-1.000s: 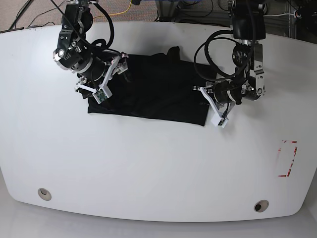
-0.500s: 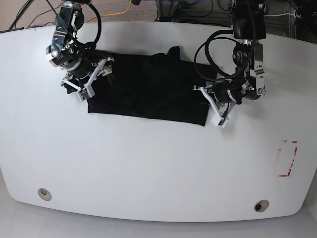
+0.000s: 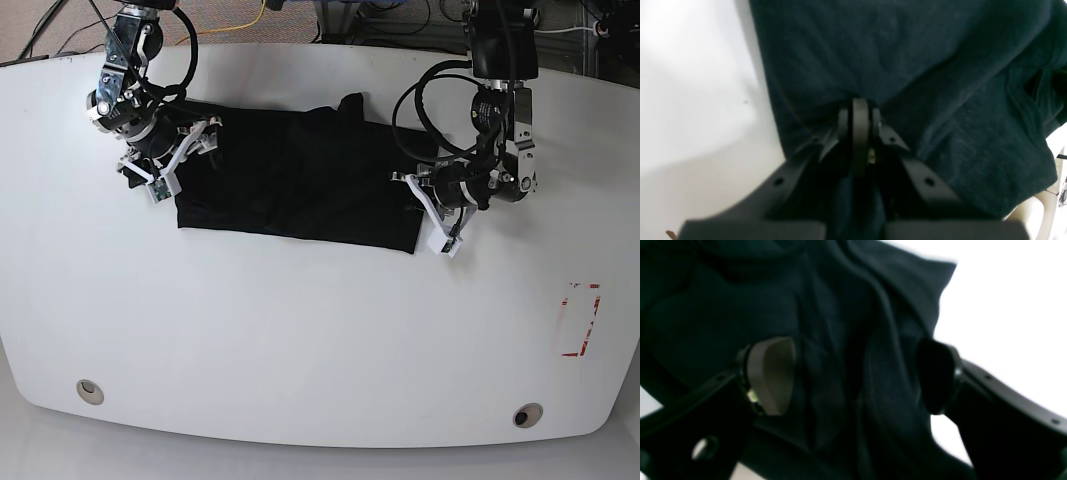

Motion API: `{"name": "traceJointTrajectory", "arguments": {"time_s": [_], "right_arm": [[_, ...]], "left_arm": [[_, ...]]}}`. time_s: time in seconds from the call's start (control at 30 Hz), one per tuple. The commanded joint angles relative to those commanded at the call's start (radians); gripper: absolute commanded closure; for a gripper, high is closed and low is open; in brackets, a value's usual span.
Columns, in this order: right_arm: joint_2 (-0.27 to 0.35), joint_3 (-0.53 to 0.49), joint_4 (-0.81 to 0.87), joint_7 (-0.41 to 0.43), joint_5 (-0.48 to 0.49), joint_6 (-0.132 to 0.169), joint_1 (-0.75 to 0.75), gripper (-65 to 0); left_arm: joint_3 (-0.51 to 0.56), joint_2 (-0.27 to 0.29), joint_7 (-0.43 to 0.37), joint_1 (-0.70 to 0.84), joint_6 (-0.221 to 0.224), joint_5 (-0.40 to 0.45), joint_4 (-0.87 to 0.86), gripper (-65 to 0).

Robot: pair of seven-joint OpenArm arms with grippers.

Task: Layout the t-shirt on the table in an organized manner, then fold the t-shirt properly
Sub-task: 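Lift the held ends and fold them toward each other over the middle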

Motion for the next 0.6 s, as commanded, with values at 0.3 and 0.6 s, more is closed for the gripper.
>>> {"name": "traceJointTrajectory", "arguments": {"time_s": [0.3,0.6], "right_arm": [[0.015,0.046,-0.069,0.025,-0.003,0.0,0.02,-36.5],[0.02,0.048,-0.068,0.025,0.002,0.0,0.023,-8.4]], "left_arm": [[0.0,-0.002,0.0,0.0,0.0,0.0,0.0,0.0],[0.0,-0.002,0.0,0.002,0.0,0.0,0.0,0.0]]}}
